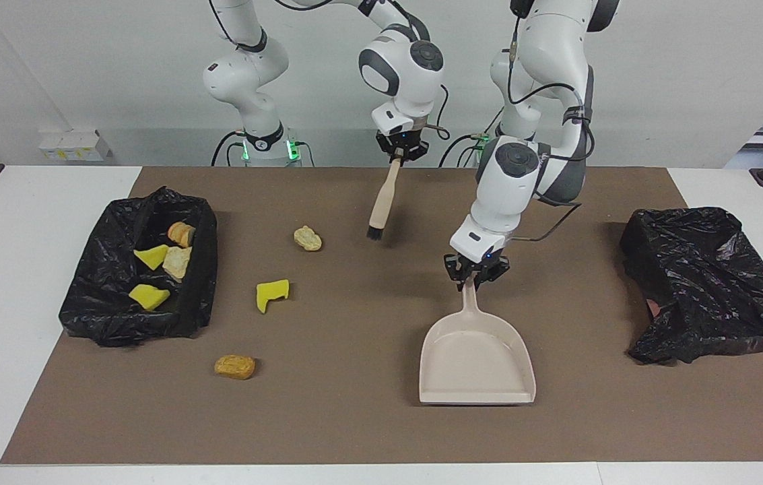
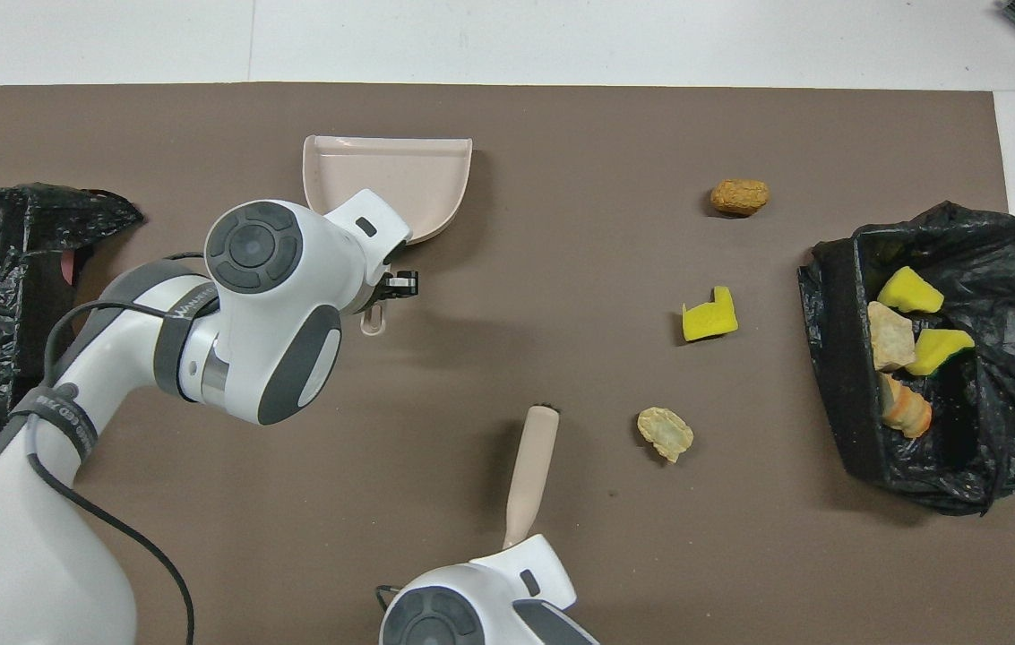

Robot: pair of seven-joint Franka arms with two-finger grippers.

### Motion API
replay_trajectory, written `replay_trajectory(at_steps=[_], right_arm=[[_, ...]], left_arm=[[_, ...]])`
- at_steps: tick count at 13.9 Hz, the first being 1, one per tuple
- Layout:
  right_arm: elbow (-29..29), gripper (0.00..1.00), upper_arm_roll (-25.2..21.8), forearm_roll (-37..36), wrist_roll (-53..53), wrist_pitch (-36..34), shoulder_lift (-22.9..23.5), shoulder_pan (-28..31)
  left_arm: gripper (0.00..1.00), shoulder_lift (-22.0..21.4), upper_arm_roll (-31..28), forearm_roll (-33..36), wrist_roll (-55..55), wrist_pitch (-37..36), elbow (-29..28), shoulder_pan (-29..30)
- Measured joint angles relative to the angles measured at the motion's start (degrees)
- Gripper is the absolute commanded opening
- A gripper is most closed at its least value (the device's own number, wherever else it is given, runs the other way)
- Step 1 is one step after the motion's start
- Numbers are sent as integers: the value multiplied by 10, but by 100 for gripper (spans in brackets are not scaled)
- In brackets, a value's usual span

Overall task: Sweep and dump trash in bin
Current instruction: 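Sweep the bread chunk into the held dustpan with the right gripper's brush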

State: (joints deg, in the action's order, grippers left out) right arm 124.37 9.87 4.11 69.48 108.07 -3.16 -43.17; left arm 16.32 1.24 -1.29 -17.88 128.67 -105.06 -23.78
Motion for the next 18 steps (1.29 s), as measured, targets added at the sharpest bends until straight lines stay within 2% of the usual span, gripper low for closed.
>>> replay_trajectory(at_steps=[2,5,9,13,16,18], right_arm=[[31,0,-1,-14,22,-25,-29,24],[72,0,0,-18,44,-47,-42,61],[139,0,0,-18,39,-47,-64,111],[199,0,1,-8,-40,11,-94,136],[203,0,1,20,-116,72,-91,156],[183,0,1,40,-158,103,-74,172]], left_arm=[[0,-9,0,0,74,-41,15,17],[0,-34,-2,0,209,-97,23,60],[0,-46,-3,0,364,-131,29,103],[0,-46,4,1,465,-144,32,103],[0,-49,4,1,554,-164,23,103],[0,-61,6,1,597,-165,-4,101]])
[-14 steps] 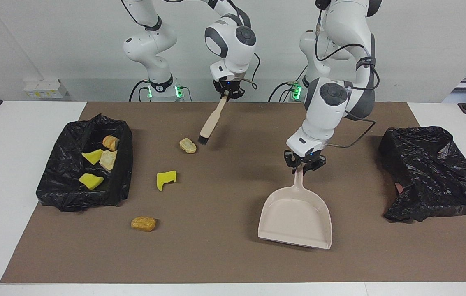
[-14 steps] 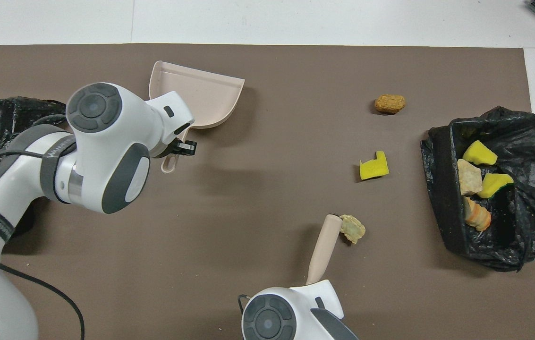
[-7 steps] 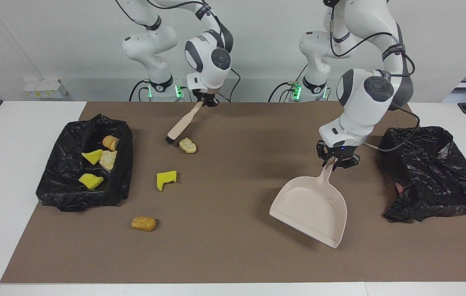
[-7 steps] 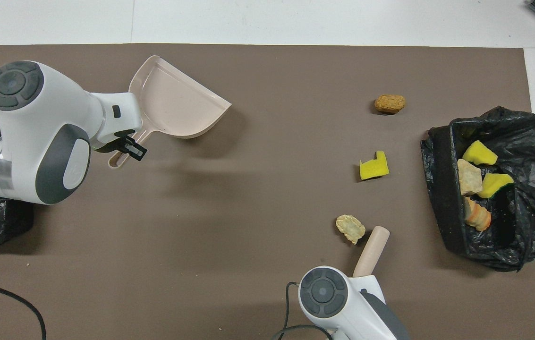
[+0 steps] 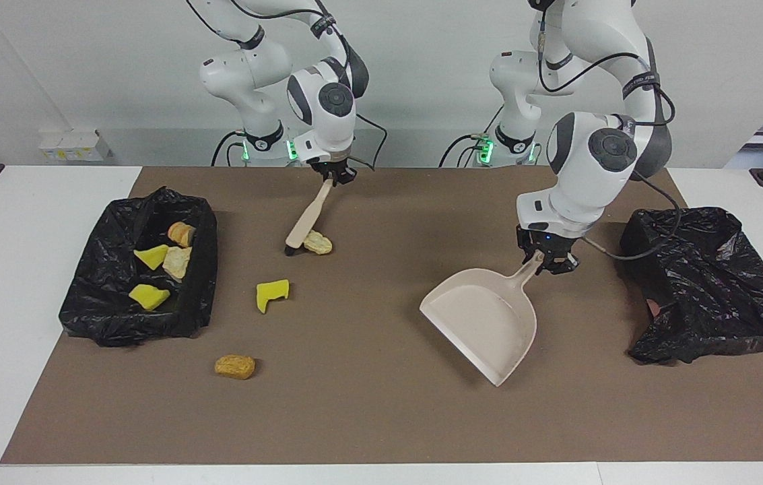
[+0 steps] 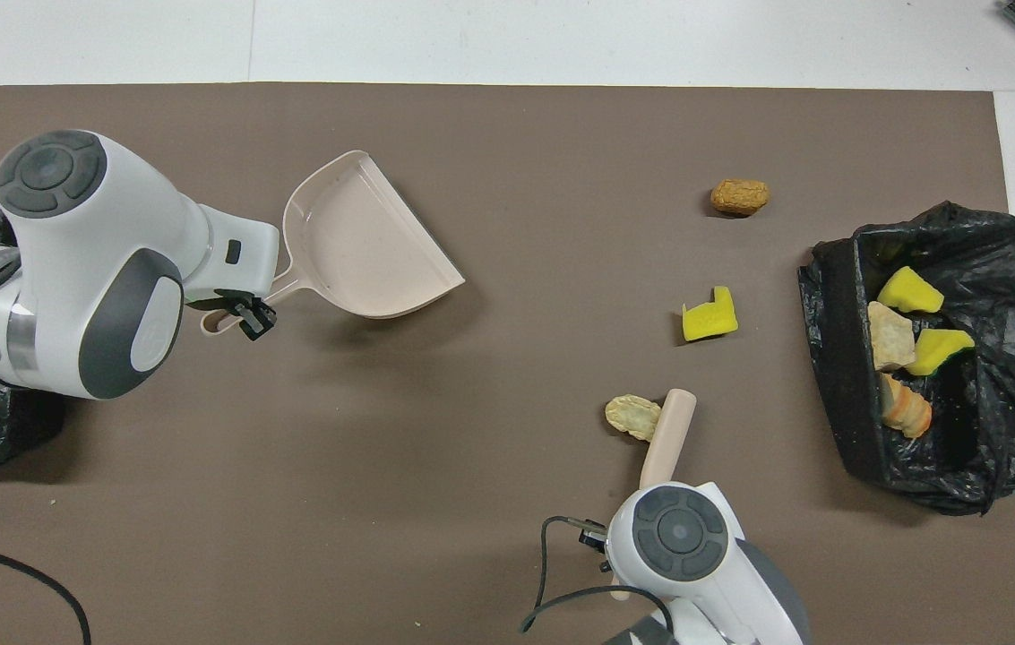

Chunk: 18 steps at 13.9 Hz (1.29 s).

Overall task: Sweep and dump trash in bin
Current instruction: 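Sweep the bread chunk into the held dustpan with the right gripper's brush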

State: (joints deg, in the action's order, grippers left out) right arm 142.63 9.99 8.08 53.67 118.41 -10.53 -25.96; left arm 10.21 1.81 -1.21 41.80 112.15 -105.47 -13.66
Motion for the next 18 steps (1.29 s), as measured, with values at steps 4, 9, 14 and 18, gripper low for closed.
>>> replay_trajectory(at_steps=[4,9,14,18], right_arm=[[-82,0,0,51,-21,49,100,19],[-103,0,0,90,-108,60,135,24],[-113,0,7,96,-225,60,142,-27],[-172,0,8,90,-280,18,147,-68]], left_arm=[[0,-36,6,0,105,10,-69,-23],[0,-66,8,4,119,79,-160,-91],[0,-66,8,18,119,124,-179,-119],[0,-66,8,21,120,131,-179,-123]])
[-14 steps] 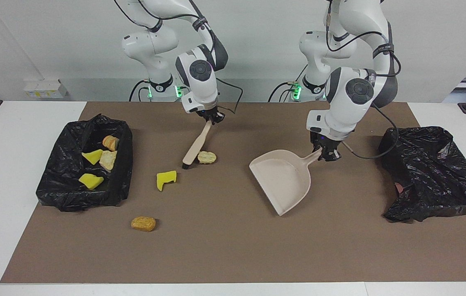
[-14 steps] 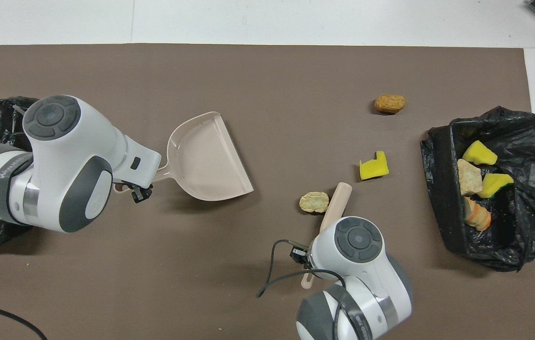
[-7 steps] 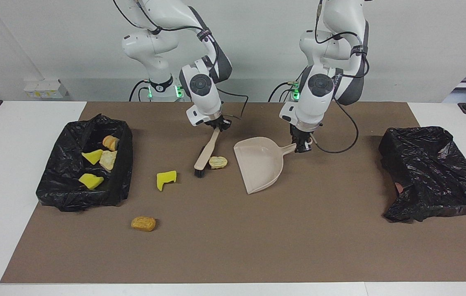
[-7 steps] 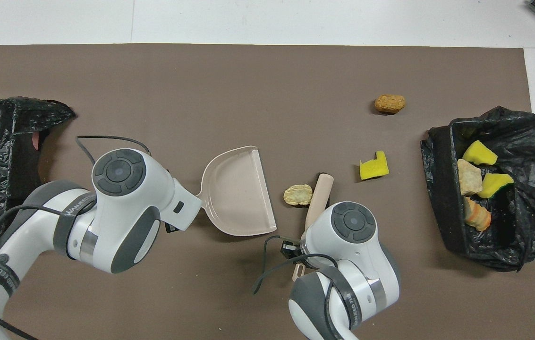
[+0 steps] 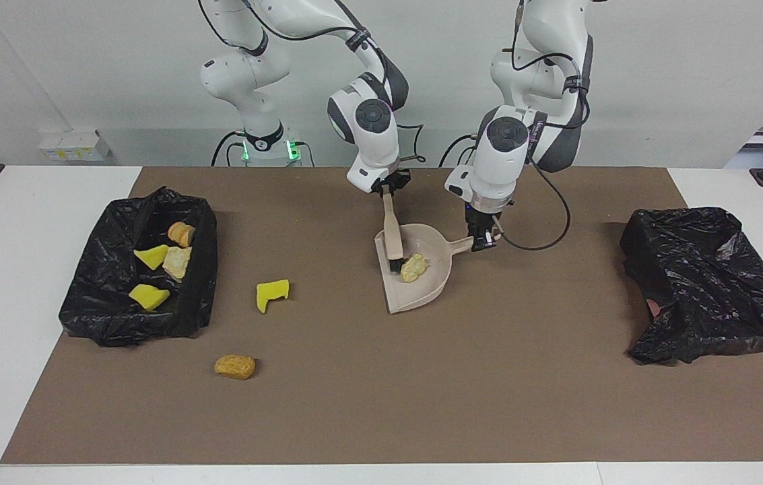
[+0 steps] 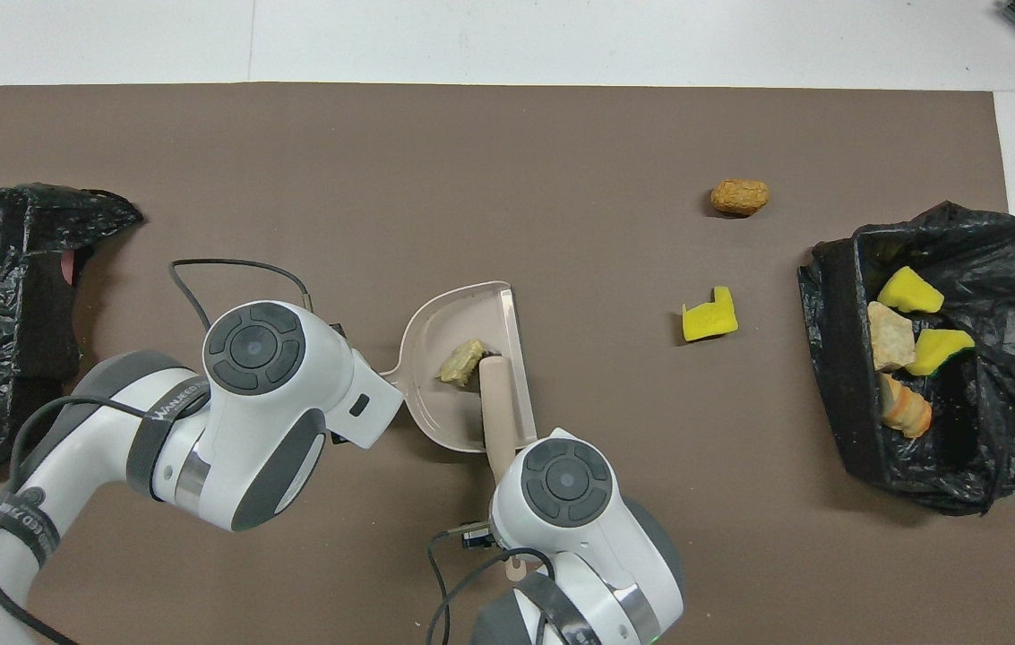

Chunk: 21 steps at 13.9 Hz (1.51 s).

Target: Sweep and dump trash in bin

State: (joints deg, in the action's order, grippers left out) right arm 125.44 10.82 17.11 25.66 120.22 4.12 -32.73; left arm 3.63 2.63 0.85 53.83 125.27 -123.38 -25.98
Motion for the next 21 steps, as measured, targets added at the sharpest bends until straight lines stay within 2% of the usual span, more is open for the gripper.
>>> replay_trajectory(at_steps=[2,4,7,9,14,17,21], right_arm=[[-54,0,-4,-25,-7,-43,12,22],[-78,0,-8,-63,-4,-61,22,54],[-88,0,-10,-168,21,-91,32,100],[-117,0,-10,-235,22,-118,48,149],[-258,0,-11,-314,-97,-161,139,277],[-328,0,-12,-348,-164,-193,187,325],[-358,0,-11,-405,-197,-200,226,352]], left_arm=[[0,0,0,0,1,4,0,0],[0,0,-1,0,2,5,-1,0],[0,0,-2,0,0,7,-2,0],[0,0,-3,0,-3,8,-3,0],[0,0,-3,0,-29,6,-6,0],[0,0,0,0,-70,5,-8,-1],[0,0,1,0,-105,5,-8,-2]])
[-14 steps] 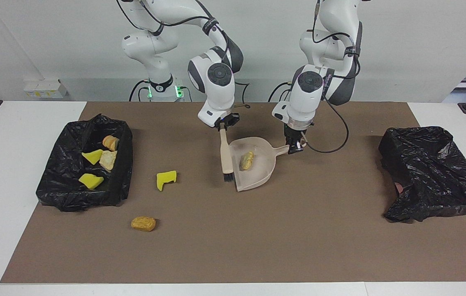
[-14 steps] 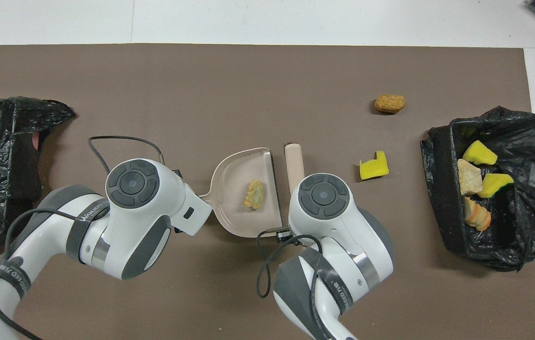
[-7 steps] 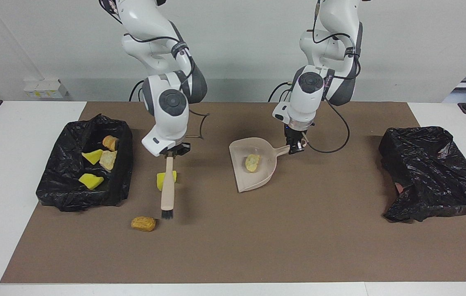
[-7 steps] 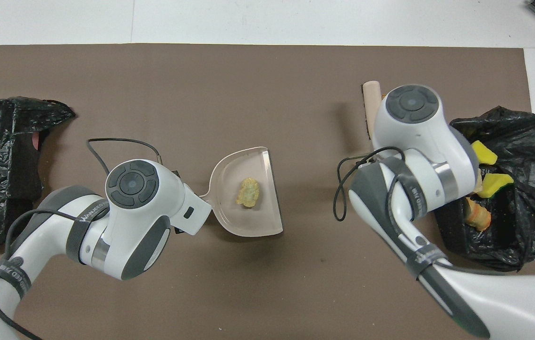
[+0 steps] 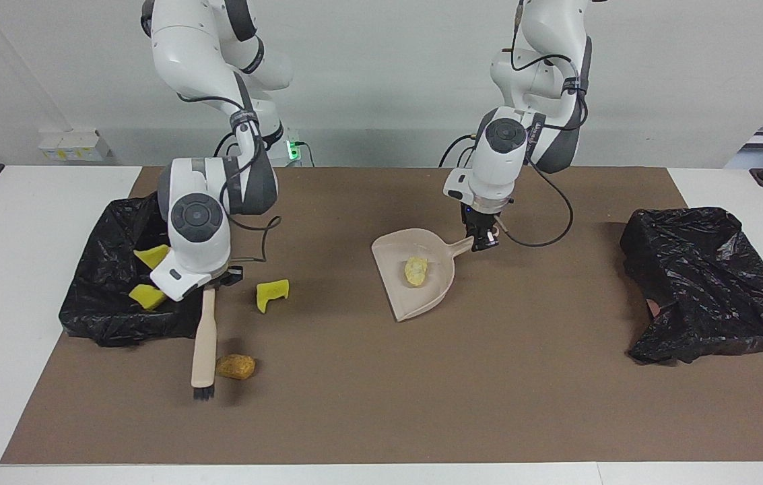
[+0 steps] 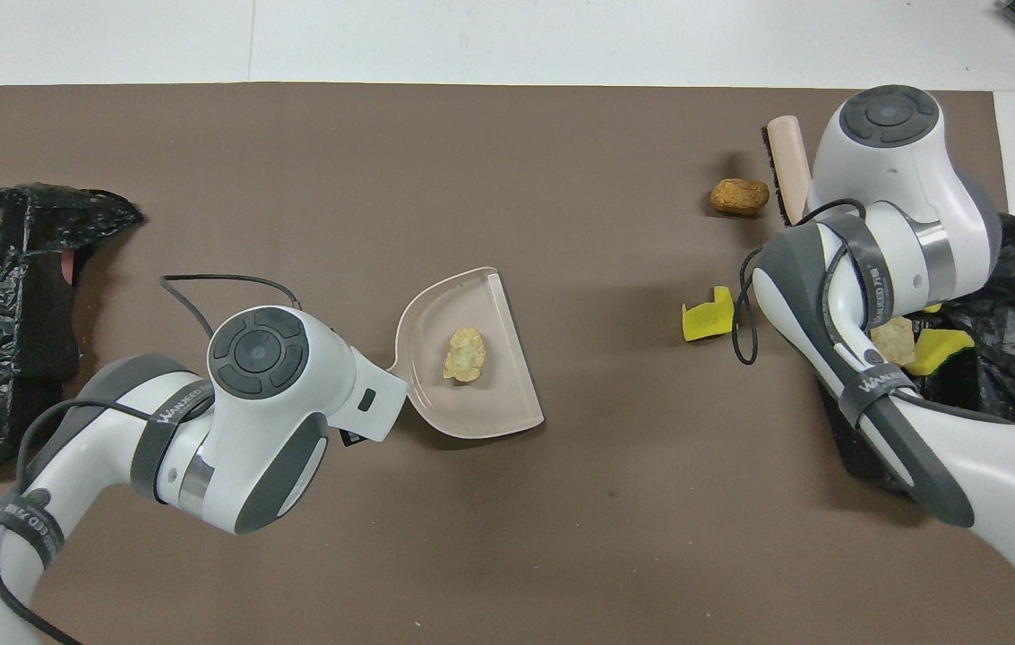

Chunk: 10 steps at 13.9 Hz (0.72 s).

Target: Sweep and dump trash in bin

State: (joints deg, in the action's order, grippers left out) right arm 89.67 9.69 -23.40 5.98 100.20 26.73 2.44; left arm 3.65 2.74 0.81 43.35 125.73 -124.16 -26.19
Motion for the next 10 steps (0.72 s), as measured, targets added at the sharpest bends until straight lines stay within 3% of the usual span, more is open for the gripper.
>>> replay_trajectory(at_steps=[6,10], right_arm=[[-4,0,5,-16,-9,-6,32,-1],[-2,0,37,70,-9,-49,32,-7]], left_arm=[[0,-1,1,0,-43,-7,0,-6],[0,-2,2,0,-81,-28,0,-13]])
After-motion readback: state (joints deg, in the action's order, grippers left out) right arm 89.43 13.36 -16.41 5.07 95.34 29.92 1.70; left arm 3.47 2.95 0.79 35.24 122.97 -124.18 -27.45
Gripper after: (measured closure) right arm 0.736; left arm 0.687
